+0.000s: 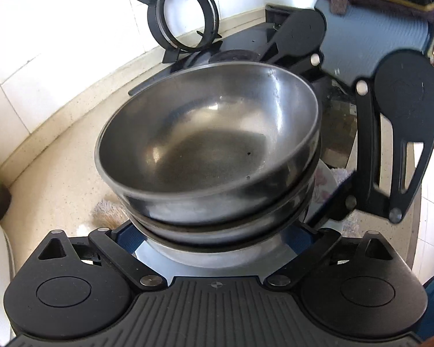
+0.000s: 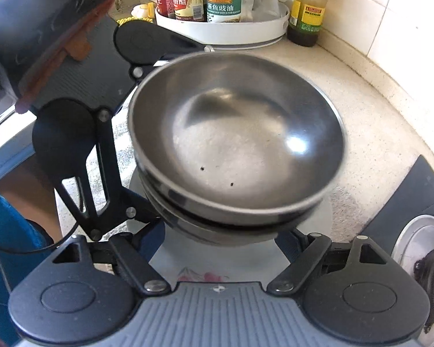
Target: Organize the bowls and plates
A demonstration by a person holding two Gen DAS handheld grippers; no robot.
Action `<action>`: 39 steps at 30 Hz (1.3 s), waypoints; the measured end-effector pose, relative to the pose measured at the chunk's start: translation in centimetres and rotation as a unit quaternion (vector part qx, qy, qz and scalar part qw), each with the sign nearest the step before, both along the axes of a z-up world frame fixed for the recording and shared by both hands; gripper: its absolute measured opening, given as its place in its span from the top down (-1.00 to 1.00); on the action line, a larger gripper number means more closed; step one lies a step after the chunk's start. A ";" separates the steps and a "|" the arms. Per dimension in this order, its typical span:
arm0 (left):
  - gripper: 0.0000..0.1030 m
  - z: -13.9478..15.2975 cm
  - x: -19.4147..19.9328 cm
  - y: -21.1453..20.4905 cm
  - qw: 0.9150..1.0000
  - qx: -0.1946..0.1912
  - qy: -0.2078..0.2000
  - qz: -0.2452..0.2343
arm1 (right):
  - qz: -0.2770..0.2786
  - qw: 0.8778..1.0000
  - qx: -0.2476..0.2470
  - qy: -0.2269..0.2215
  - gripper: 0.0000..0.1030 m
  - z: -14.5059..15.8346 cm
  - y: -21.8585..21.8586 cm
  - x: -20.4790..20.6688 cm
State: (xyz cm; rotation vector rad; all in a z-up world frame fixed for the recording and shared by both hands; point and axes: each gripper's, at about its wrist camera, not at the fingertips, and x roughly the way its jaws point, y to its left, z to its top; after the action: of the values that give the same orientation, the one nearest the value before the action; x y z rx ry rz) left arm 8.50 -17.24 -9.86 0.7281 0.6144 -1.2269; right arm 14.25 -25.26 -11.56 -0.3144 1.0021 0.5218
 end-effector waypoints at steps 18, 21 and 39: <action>-0.94 1.6 -0.9 5.9 0.991 -0.060 0.053 0.107 | -0.157 0.983 0.086 -0.048 -0.74 0.6 -2.1 -6.0; -1.00 2.4 -1.2 7.6 0.978 -0.098 0.085 0.163 | -0.234 0.960 0.137 -0.074 -0.94 1.1 -1.9 -8.3; -1.00 9.5 -6.8 8.6 0.911 -0.140 0.032 0.385 | -0.461 0.835 0.240 -0.180 -1.00 5.3 0.1 -15.4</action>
State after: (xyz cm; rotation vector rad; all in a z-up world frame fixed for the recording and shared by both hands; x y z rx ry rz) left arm 1.74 -8.63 -0.34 0.1547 0.6723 -0.5774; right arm -1.11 -25.18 -6.27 0.5118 0.5198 -0.1874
